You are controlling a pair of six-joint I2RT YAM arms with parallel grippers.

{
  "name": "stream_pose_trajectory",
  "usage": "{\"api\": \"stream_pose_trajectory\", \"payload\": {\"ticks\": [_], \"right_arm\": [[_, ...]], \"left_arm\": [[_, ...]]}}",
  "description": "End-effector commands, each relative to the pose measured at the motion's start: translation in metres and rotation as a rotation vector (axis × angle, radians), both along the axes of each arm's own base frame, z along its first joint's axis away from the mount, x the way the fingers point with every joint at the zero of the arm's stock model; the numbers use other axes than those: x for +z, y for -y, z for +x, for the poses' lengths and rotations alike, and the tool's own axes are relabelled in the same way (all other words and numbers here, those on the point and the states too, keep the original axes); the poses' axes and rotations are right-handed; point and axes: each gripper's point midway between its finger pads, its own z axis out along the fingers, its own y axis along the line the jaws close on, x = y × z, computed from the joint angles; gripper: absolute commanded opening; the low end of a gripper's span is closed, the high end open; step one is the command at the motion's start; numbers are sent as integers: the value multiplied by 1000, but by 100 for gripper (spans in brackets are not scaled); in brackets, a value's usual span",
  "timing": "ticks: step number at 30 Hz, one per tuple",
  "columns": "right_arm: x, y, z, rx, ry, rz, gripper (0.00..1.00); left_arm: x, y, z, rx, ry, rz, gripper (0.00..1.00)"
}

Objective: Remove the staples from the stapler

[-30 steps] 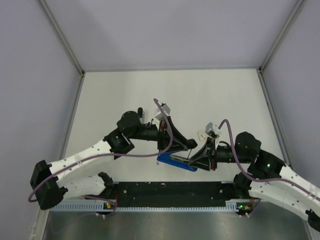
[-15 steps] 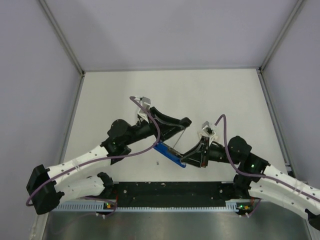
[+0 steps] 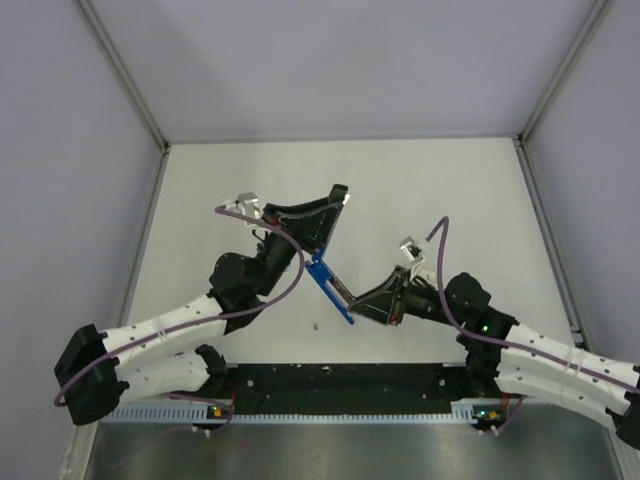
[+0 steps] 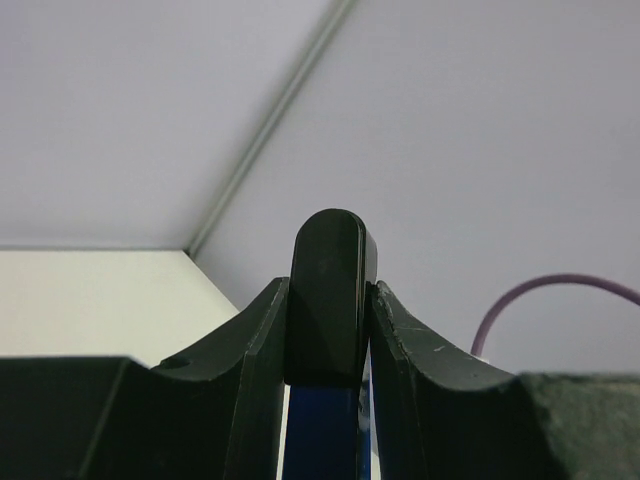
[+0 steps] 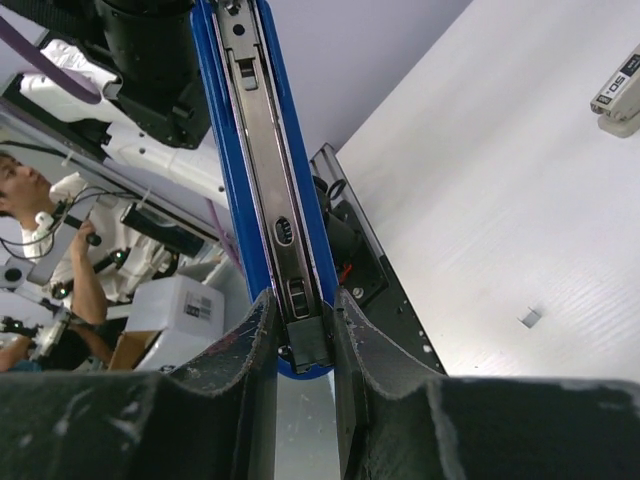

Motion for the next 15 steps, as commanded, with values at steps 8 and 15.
{"api": "stream_pose_trajectory", "payload": {"ticks": [8, 15], "right_arm": [[-2, -29, 33, -96, -144, 57, 7], [-8, -37, 43, -127, -178, 47, 15]], "left_arm": [[-19, -22, 53, 431, -48, 35, 0], [-26, 7, 64, 568, -11, 193, 0]]}}
